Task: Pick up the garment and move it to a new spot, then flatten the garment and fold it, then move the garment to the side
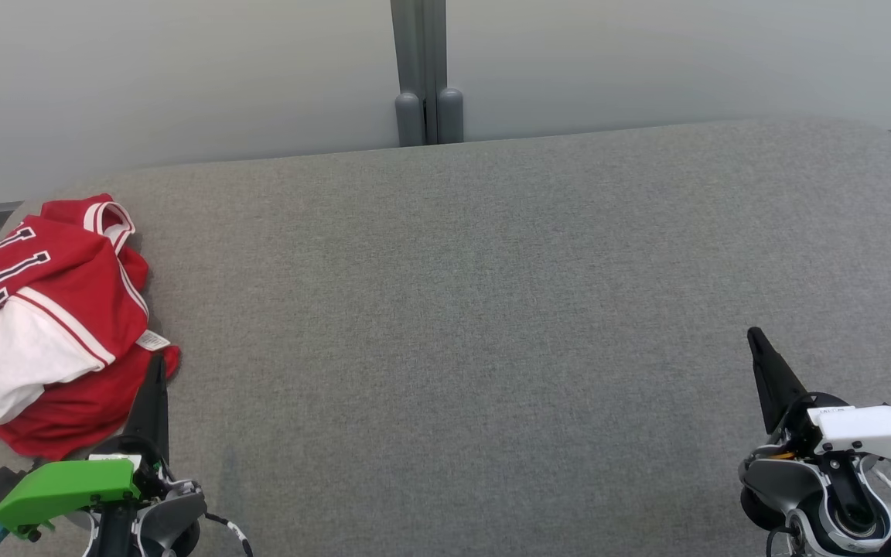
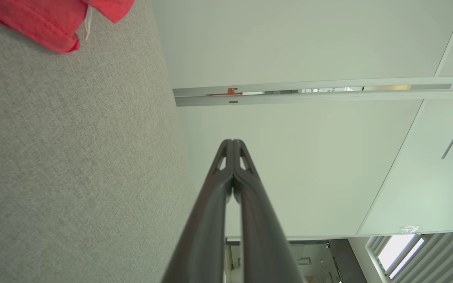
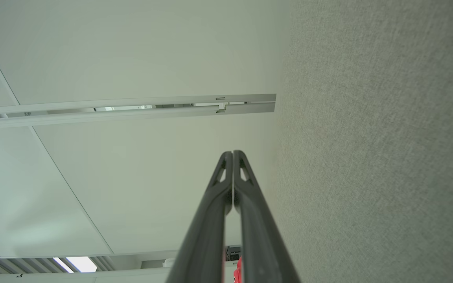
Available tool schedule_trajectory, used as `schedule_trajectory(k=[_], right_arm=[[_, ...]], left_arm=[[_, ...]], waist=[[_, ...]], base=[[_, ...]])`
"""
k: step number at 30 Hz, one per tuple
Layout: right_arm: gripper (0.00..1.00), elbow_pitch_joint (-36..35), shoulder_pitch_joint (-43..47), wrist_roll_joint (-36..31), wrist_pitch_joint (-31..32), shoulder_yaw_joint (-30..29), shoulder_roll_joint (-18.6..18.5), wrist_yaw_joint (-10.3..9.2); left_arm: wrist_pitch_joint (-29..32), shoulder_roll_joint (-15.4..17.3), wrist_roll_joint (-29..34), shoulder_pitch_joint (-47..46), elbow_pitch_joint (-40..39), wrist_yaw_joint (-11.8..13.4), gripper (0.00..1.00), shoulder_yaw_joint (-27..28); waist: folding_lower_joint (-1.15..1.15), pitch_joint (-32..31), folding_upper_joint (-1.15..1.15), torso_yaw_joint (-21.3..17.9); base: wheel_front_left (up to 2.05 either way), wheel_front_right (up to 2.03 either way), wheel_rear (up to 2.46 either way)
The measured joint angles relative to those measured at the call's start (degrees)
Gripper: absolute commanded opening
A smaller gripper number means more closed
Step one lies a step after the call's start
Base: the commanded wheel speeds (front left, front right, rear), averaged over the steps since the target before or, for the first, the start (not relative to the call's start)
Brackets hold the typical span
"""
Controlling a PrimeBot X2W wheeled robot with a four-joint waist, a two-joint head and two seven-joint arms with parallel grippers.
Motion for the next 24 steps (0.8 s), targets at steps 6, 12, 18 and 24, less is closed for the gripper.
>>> schedule_trajectory(k=[6, 12, 18, 24], right_arm=[[0.0, 0.0, 0.0, 0.0, 0.0, 0.0, 0.0, 0.01], [0.0, 0.0, 0.0, 0.0, 0.0, 0.0, 0.0, 0.01], [0.0, 0.0, 0.0, 0.0, 0.0, 0.0, 0.0, 0.01], [0.0, 0.0, 0.0, 0.0, 0.0, 0.0, 0.0, 0.01]], left_arm=[[0.0, 0.0, 0.0, 0.0, 0.0, 0.0, 0.0, 0.0], [0.0, 0.0, 0.0, 0.0, 0.0, 0.0, 0.0, 0.0], [0.0, 0.0, 0.0, 0.0, 0.0, 0.0, 0.0, 0.0], [0.0, 0.0, 0.0, 0.0, 0.0, 0.0, 0.0, 0.0]], waist=[[0.0, 0.0, 0.0, 0.0], [0.0, 0.0, 0.0, 0.0], [0.0, 0.0, 0.0, 0.0], [0.0, 0.0, 0.0, 0.0]], base=[[0.0, 0.0, 0.0], [0.0, 0.0, 0.0], [0.0, 0.0, 0.0], [0.0, 0.0, 0.0]])
